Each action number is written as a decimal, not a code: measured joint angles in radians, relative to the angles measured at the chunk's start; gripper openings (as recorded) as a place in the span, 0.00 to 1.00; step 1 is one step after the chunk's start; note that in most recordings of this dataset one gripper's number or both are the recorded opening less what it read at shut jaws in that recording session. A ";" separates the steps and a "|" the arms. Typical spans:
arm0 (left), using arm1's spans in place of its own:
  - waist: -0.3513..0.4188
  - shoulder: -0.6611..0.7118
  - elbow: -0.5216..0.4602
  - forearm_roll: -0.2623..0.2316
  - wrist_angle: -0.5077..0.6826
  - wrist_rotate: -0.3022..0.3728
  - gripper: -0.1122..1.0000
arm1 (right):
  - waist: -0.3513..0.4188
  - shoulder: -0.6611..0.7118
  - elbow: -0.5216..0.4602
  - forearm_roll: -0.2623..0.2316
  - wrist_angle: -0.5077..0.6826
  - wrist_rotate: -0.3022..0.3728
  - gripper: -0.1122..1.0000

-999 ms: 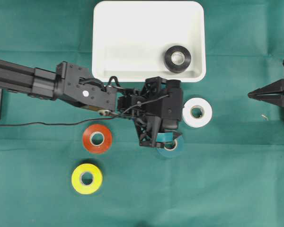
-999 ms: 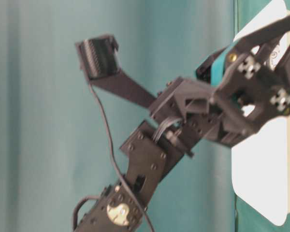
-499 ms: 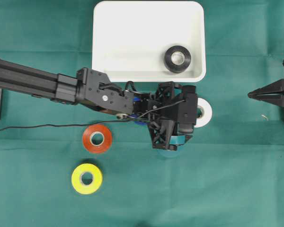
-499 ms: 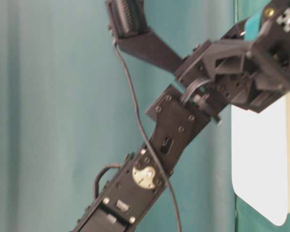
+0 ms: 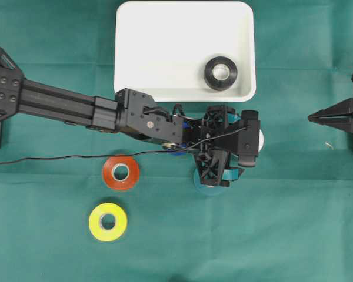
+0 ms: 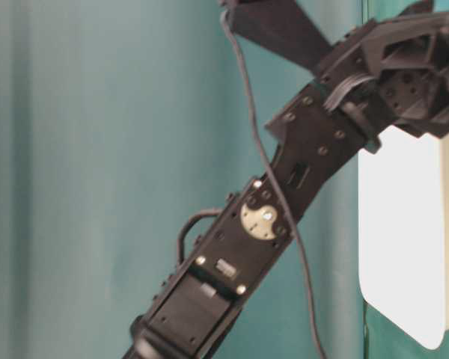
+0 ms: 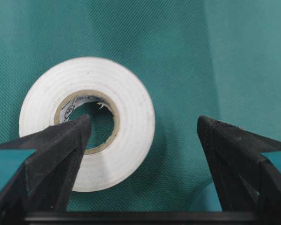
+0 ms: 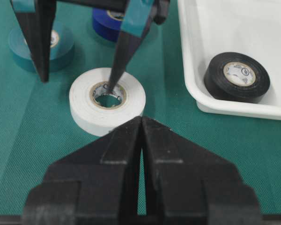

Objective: Put the tape into the white case with the left arm.
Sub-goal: 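Reach the left gripper right over the white tape roll, then close the left gripper inside the white roll's hole, then lift the white roll and carry it into the white case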

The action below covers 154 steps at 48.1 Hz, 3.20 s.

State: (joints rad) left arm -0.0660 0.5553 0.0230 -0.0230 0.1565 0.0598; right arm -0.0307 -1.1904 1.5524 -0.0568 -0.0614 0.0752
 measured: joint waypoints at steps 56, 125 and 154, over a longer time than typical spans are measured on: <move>0.018 0.052 -0.081 0.005 0.132 0.000 0.37 | 0.000 0.002 0.000 0.002 -0.002 0.000 0.02; 0.118 -0.261 0.123 0.003 0.166 0.109 0.35 | 0.002 0.000 0.008 0.000 -0.009 0.000 0.02; 0.316 -0.255 0.156 0.003 0.092 0.252 0.35 | 0.000 0.002 0.006 0.000 -0.008 0.000 0.02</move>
State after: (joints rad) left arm 0.2500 0.3007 0.1795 -0.0199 0.2485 0.3114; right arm -0.0307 -1.1888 1.5585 -0.0568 -0.0690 0.0752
